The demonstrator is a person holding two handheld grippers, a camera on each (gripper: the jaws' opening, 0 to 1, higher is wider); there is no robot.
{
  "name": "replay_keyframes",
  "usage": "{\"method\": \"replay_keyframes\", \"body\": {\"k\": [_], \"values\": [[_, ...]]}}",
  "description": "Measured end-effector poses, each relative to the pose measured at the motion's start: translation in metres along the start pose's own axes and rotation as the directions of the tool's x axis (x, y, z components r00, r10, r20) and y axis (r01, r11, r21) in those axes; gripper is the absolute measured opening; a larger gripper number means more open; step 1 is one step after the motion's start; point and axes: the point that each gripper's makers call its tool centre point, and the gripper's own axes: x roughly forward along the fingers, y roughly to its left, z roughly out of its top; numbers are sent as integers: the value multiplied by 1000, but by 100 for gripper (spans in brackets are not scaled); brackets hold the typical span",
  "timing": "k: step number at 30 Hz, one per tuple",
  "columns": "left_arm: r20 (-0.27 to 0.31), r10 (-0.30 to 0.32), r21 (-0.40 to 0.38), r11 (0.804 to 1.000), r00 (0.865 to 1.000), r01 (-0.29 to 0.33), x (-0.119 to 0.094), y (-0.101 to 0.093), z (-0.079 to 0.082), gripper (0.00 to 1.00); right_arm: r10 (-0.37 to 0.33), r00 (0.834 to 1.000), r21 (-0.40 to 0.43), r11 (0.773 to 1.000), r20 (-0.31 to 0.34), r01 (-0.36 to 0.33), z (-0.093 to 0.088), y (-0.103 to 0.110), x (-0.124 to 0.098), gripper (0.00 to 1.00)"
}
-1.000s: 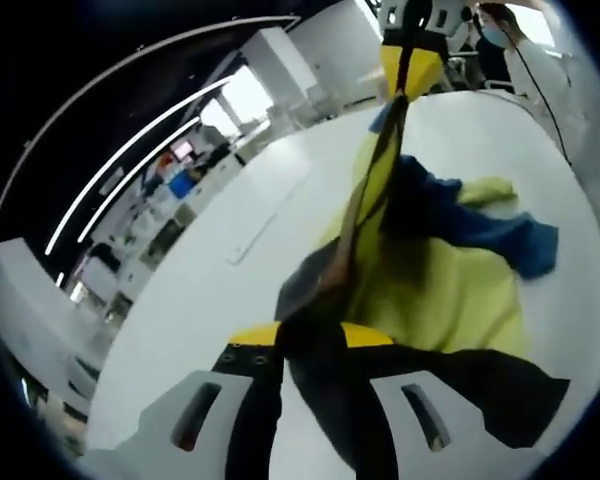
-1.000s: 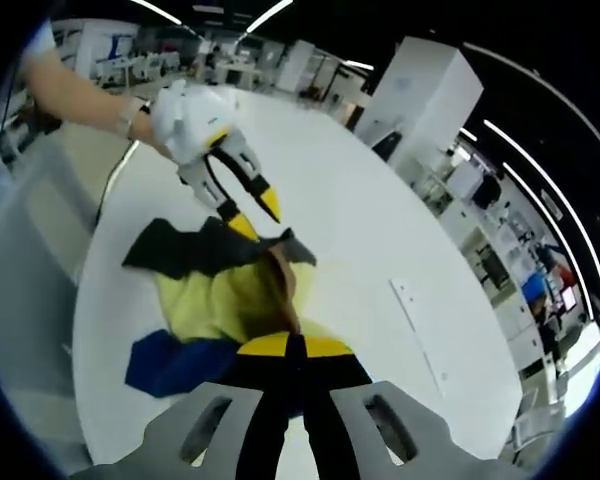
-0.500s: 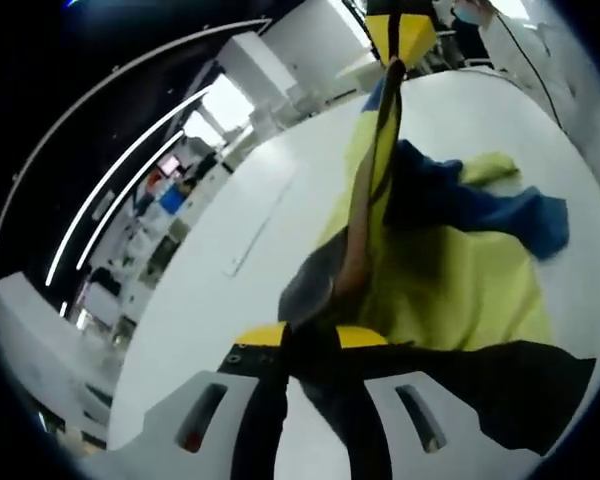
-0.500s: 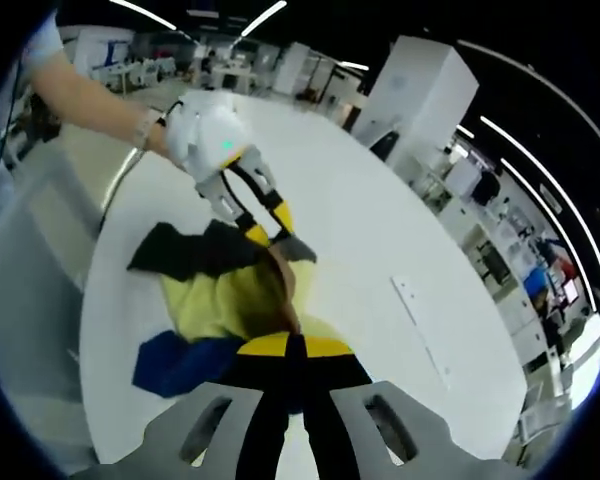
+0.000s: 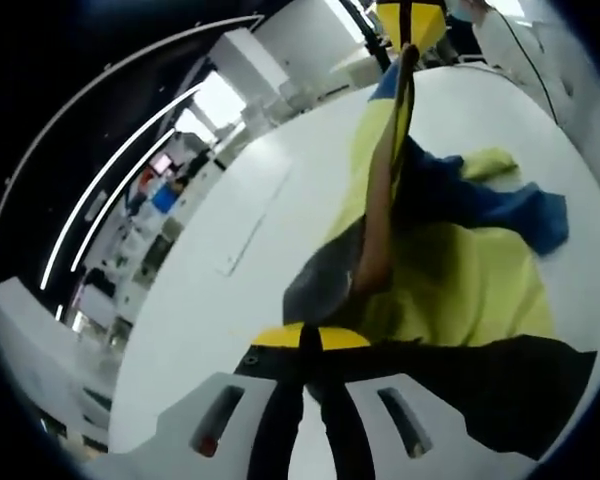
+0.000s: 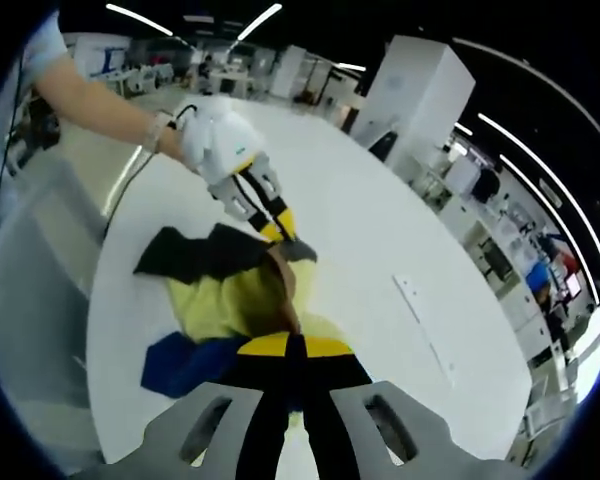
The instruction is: Fold the garment on the visible template until the final outline fits inside the template.
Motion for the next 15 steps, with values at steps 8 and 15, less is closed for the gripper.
{"method": "replay_keyframes", "body": {"k": [8, 15], "values": [[-1, -30, -55, 998, 1000, 30, -9, -4, 1, 0, -4, 1000, 16, 1000, -5, 4, -5, -1, 0, 3], [-18, -42, -79, 996, 999, 40, -28, -7, 3, 0, -17, 1000, 22, 1000, -13, 17, -9, 0, 0, 3]]}}
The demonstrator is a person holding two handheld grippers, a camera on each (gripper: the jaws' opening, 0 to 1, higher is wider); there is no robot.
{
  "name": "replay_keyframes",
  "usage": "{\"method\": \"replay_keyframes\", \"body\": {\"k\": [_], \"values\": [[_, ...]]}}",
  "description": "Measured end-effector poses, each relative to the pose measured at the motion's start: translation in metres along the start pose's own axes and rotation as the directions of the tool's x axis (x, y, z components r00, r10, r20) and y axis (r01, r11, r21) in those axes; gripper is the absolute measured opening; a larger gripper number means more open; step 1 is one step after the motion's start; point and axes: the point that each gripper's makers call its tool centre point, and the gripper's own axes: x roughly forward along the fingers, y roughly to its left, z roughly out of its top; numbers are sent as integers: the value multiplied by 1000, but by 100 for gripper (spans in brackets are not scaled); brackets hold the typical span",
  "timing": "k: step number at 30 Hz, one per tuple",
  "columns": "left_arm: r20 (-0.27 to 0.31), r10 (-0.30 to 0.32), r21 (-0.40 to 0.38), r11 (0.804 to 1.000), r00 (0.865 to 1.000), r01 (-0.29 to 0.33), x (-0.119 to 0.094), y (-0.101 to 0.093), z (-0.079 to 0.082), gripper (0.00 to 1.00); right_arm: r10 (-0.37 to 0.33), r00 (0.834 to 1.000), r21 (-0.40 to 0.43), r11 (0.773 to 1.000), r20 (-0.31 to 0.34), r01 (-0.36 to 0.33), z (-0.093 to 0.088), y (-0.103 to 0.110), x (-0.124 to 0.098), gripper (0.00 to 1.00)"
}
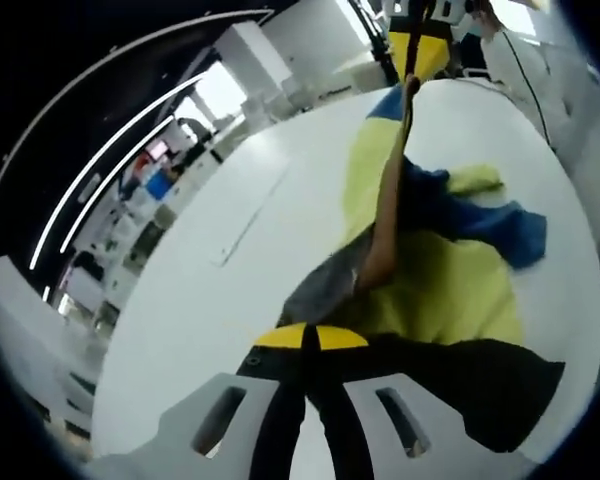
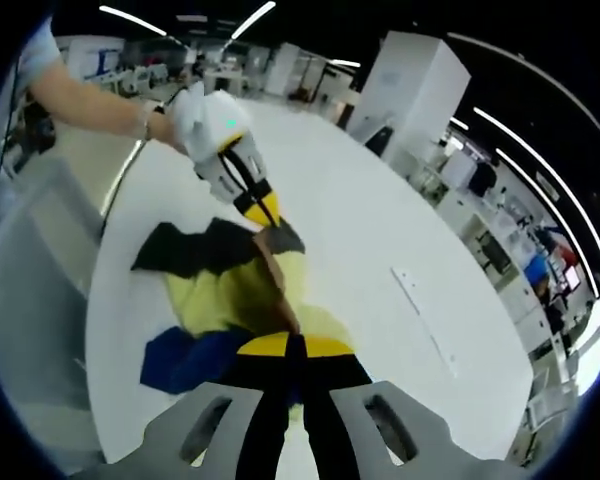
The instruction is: Fold the garment on the visible template until the final outline fits inside the template.
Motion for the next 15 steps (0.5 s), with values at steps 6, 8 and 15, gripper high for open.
{"method": "replay_keyframes", "body": {"k": [6, 8, 15], "values": [[-11, 23, -8, 1000, 1000, -23, -25, 1, 9, 0, -38, 999, 4, 999, 19, 38, 7, -6, -9, 3], [-8, 31, -18, 999, 999, -31, -34, 3, 16, 0, -62, 998, 8, 998, 27, 62, 10, -10, -12, 3], [-2, 103, -15, 995, 995, -103, -61, 22, 41, 0, -101, 994, 0, 995, 52, 101, 22, -20, -26, 3]]}}
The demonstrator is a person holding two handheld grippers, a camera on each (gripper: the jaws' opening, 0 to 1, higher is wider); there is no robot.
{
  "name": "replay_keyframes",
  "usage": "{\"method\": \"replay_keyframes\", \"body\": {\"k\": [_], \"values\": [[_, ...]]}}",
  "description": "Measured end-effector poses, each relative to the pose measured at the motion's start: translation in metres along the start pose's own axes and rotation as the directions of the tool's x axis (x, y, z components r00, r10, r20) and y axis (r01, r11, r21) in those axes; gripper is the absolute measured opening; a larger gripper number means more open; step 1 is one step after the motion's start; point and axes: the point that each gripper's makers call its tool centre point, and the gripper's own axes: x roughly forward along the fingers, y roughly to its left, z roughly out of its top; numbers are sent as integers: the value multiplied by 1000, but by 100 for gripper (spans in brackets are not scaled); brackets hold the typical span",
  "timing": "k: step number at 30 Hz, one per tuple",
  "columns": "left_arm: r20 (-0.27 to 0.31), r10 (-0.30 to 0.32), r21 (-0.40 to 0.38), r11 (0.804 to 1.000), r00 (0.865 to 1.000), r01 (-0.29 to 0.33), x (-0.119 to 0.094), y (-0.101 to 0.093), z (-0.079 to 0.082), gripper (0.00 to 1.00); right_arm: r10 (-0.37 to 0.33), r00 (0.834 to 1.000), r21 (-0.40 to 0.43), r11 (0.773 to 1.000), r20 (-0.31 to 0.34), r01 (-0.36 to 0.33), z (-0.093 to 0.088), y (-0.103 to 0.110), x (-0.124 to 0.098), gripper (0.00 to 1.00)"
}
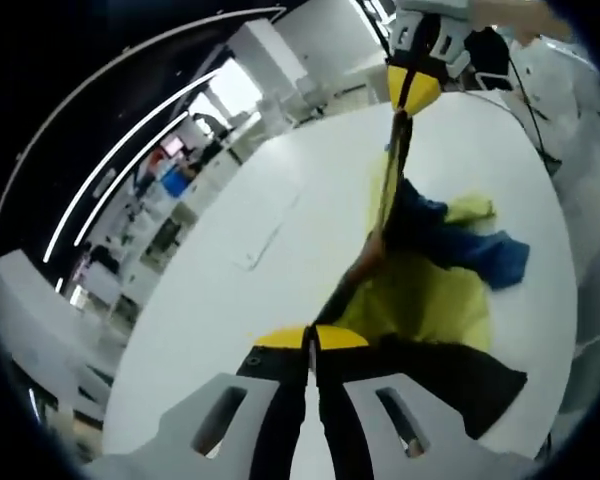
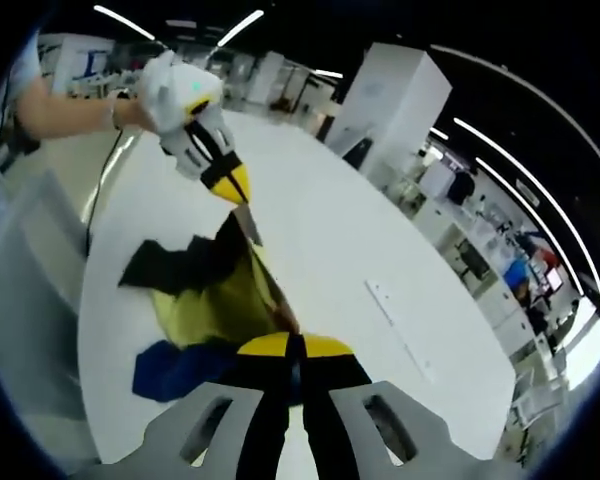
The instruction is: Fold the garment on the visible template until the final outline fits inside the template.
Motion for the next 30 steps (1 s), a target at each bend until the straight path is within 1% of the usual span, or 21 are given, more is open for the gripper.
{"method": "replay_keyframes", "body": {"k": [2, 3, 7, 8, 9, 10, 11, 12, 14, 16, 17, 18, 24, 27, 29, 30], "values": [[0, -7, -11, 1000, 1000, 7, -5, 1, 5, 0, -10, 1000, -9, 1000, 3, 10, 5, -3, -4, 3], [2, -12, -24, 1000, 1000, 12, -9, 2, 9, 0, -28, 1000, -12, 1000, 3, 28, 8, -6, -7, 3], [4, 11, -11, 1000, 1000, -11, -23, 7, 18, 0, -57, 998, -9, 998, 32, 58, 20, -13, -19, 3], [16, 29, 2, 1000, 999, -29, -30, 11, 23, 0, -67, 997, -13, 998, 43, 68, 25, -14, -24, 3], [20, 32, 0, 999, 999, -32, -33, 12, 26, 0, -71, 996, -19, 997, 48, 72, 29, -15, -27, 3], [41, 40, -23, 999, 998, -39, -40, 15, 32, 0, -80, 995, -34, 996, 57, 82, 34, -16, -32, 3], [52, 51, -26, 998, 997, -50, -46, 19, 37, 0, -86, 994, -41, 995, 63, 89, 37, -18, -35, 3], [54, 56, -25, 998, 997, -54, -48, 21, 38, 0, -105, 992, -48, 993, 77, 109, 43, -22, -40, 3], [62, 74, -27, 997, 995, -72, -57, 29, 45, 0, -113, 989, -48, 992, 98, 118, 53, -25, -47, 3], [60, 72, -39, 997, 996, -70, -63, 33, 50, 0, -124, 986, -47, 990, 112, 130, 62, -29, -53, 3], [63, 79, -32, 997, 995, -77, -66, 35, 54, 0, -128, 985, -52, 990, 117, 135, 65, -30, -54, 3], [61, 84, -29, 996, 995, -83, -70, 36, 57, 0, -140, 982, -69, 986, 126, 149, 72, -32, -58, 3], [73, 110, -6, 994, 991, -110, -93, 43, 69, 0, -161, 975, -91, 980, 155, 176, 90, -38, -71, 3], [86, 133, -3, 991, 987, -133, -102, 51, 75, 0, -174, 968, -101, 976, 182, 195, 105, -39, -83, 3], [97, 140, -2, 990, 985, -140, -110, 55, 81, 0, -191, 962, -119, 969, 196, 217, 113, -46, -88, 3], [102, 144, 1, 989, 984, -145, -112, 56, 83, 0, -193, 961, -125, 967, 199, 221, 114, -45, -89, 3]]}}
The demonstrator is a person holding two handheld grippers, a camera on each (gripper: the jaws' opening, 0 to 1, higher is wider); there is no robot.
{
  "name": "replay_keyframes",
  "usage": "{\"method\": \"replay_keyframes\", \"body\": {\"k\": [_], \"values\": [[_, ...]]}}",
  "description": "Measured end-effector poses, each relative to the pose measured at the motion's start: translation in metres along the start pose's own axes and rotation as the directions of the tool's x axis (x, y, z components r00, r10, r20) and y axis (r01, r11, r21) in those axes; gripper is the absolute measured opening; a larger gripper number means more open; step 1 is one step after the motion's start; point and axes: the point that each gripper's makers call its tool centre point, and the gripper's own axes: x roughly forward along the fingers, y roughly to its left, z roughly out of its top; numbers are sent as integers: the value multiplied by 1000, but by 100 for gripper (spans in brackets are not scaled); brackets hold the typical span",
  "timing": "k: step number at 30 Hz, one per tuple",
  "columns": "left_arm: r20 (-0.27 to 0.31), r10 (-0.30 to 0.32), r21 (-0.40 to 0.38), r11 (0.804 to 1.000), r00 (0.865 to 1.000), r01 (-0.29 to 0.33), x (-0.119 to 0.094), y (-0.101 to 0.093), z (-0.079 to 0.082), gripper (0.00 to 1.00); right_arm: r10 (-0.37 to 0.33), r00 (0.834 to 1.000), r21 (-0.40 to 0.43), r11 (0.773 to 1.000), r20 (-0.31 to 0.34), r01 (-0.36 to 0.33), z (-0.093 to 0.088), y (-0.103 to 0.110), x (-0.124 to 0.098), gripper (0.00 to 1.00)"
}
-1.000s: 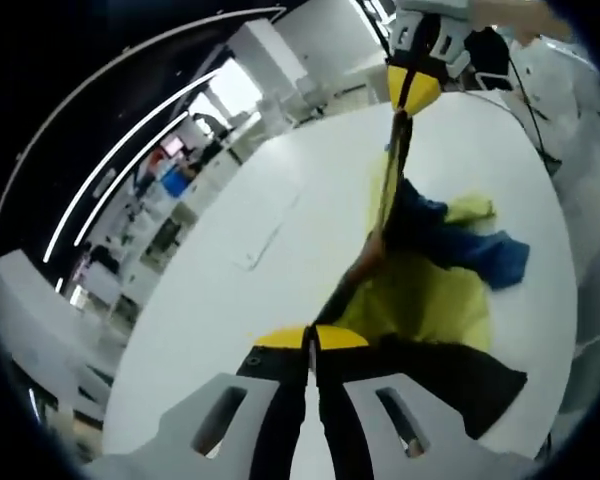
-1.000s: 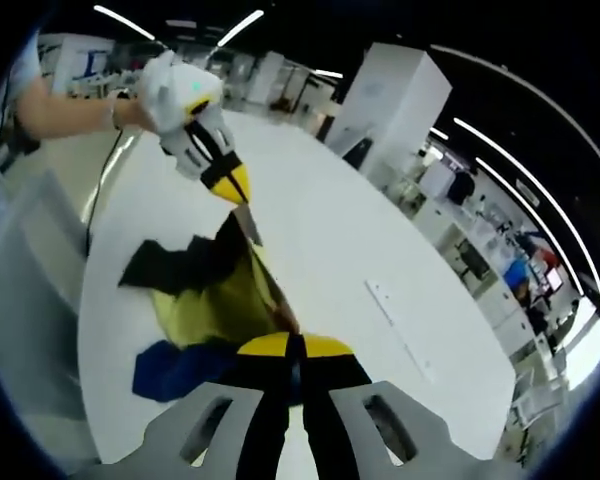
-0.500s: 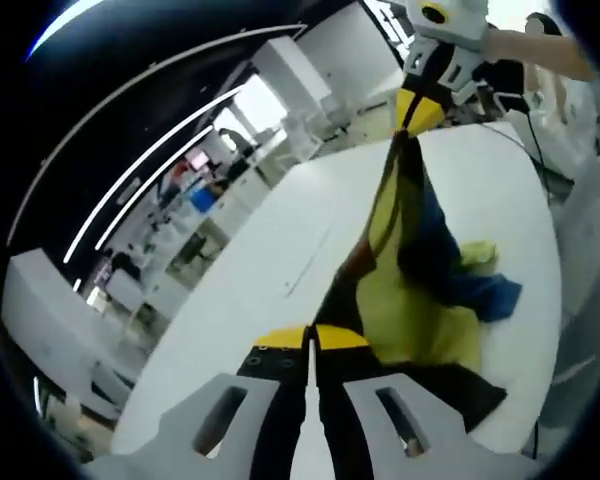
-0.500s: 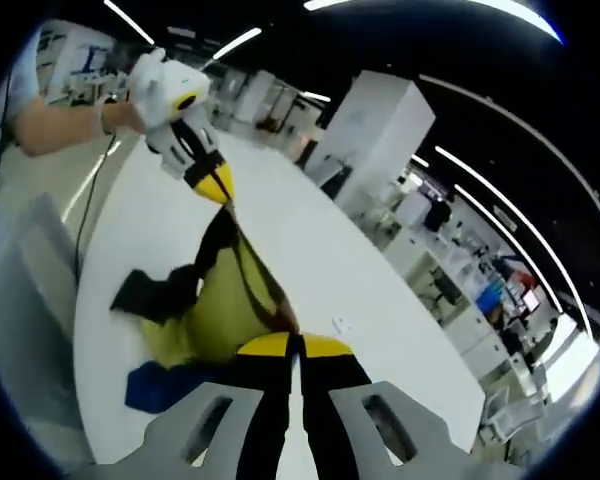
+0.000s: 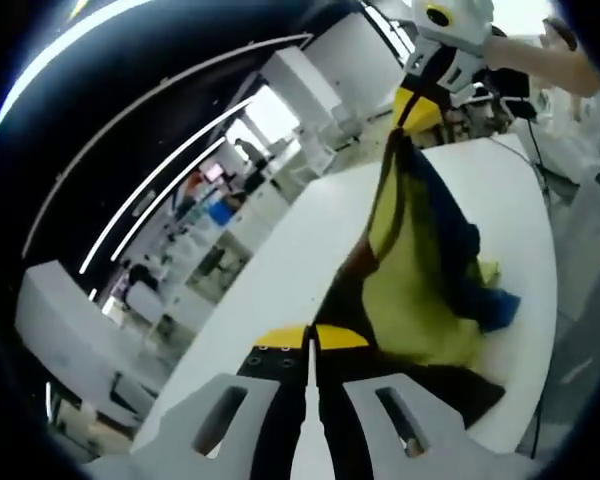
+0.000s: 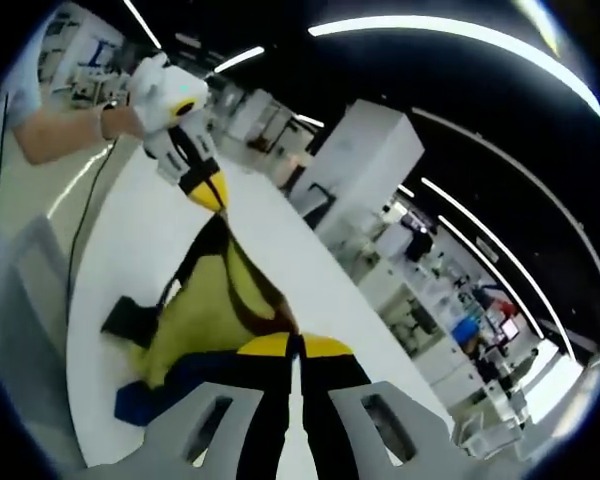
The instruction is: Fold the garment on the visible template until the final outline fits inside the template.
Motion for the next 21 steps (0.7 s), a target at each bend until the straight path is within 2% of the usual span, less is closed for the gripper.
{"method": "replay_keyframes", "body": {"k": [5, 9, 21], "values": [[12, 26, 35, 999, 1000, -26, -13, 15, 15, 0, -21, 1000, -32, 999, 16, 21, 15, -9, -6, 2], [39, 76, 81, 994, 996, -79, -24, 28, 30, 0, -43, 998, -56, 997, 37, 46, 29, -17, -14, 2], [82, 135, 139, 979, 987, -146, -59, 43, 61, 0, -97, 992, -121, 987, 86, 107, 67, -29, -42, 2]]}}
